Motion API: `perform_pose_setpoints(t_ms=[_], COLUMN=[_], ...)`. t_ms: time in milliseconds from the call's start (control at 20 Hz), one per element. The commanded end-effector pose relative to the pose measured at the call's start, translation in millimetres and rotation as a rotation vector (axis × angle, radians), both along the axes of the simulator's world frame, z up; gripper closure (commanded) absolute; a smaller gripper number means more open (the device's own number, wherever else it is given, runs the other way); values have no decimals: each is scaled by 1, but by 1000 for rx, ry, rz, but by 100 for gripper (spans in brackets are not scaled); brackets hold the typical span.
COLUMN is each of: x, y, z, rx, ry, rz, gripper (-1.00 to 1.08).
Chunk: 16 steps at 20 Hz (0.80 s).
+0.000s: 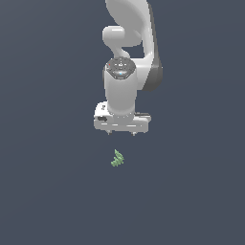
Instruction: Pick up the object and move it to a goal position.
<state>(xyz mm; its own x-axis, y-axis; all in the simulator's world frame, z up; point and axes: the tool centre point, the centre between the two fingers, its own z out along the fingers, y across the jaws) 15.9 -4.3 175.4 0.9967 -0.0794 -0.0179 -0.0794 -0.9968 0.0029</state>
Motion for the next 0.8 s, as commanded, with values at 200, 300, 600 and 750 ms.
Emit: perform_pose_setpoints(t_ms=[200, 300, 600, 750], x=[24, 32, 47, 51], y=[-6, -8, -13, -15], z=[-32, -44, -70, -78], rx=[1, 1, 0, 0], ry=[-7, -9, -15, -17], rz=[-79, -106, -165, -183], gripper=[-92, -92, -92, -92])
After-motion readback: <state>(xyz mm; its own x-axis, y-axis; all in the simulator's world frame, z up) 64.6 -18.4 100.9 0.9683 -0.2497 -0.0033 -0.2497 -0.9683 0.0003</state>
